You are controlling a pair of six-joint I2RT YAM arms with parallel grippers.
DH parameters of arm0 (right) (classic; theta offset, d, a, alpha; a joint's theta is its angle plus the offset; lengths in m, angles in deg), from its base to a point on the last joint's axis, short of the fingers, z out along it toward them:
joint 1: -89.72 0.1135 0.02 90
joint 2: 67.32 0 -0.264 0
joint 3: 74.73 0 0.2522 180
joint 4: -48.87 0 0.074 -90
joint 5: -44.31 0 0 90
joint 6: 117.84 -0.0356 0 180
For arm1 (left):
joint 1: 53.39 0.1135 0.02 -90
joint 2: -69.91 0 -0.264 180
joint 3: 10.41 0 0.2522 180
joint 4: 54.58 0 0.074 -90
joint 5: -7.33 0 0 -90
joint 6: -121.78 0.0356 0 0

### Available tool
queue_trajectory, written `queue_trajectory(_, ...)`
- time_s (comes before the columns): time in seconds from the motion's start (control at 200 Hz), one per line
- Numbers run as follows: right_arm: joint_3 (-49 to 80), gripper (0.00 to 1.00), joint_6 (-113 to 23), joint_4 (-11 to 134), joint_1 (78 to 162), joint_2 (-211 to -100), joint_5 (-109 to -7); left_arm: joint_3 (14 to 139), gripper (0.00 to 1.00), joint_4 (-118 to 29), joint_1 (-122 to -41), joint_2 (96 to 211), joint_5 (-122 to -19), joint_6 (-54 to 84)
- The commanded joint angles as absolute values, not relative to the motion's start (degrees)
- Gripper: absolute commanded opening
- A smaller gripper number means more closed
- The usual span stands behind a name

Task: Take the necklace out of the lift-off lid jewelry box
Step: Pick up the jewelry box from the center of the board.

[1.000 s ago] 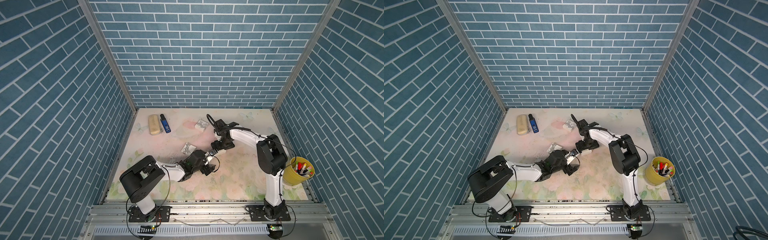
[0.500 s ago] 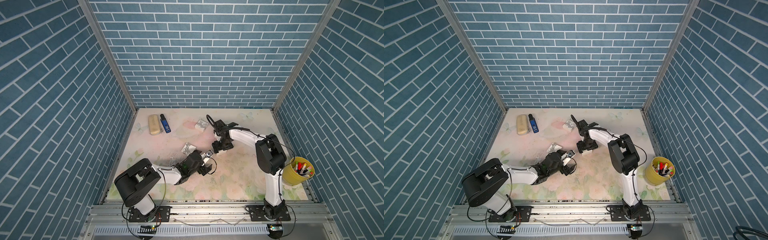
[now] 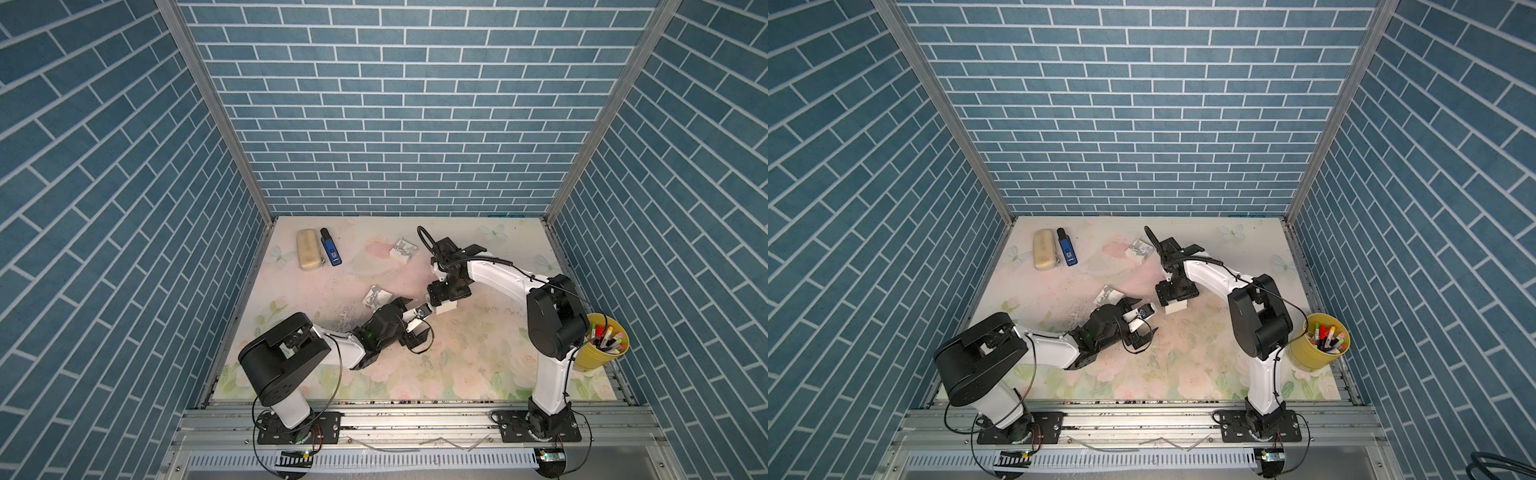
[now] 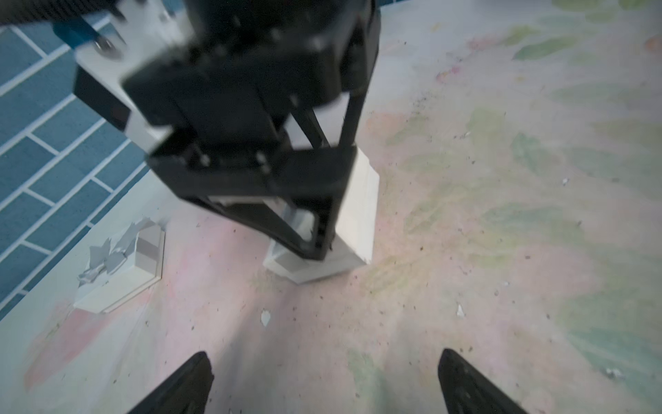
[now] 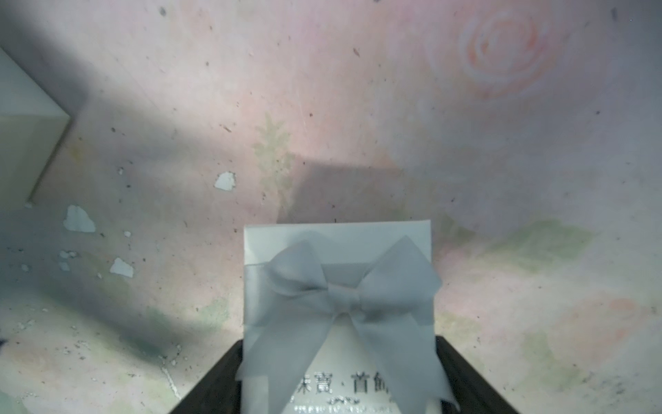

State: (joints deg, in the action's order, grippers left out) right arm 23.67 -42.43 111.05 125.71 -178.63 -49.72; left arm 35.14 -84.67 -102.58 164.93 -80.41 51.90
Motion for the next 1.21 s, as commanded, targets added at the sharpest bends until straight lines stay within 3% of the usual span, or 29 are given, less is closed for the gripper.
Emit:
queue_trajectory(0.0, 21.9, 0.78, -41.8, 111.9, 125.8, -177.7, -50.3, 35.7, 1.00, -81.9, -101.5, 165.2, -77.4, 50.5)
queue_trajectory(0.59, 25.2, 0.84, -43.1, 112.7, 125.8, -183.8, -51.0, 32.4, 1.00, -81.3, -101.5, 163.9, -78.1, 49.9)
queue_trajectory(0.85, 23.2, 0.73, -43.4, 111.6, 125.8, -183.2, -52.5, 32.5, 1.00, -79.9, -101.5, 163.1, -80.2, 49.4)
queue_trajectory(1.2, 21.6, 0.69, -43.8, 112.1, 125.8, -177.5, -56.9, 31.7, 1.00, -81.9, -101.6, 162.9, -79.7, 48.8)
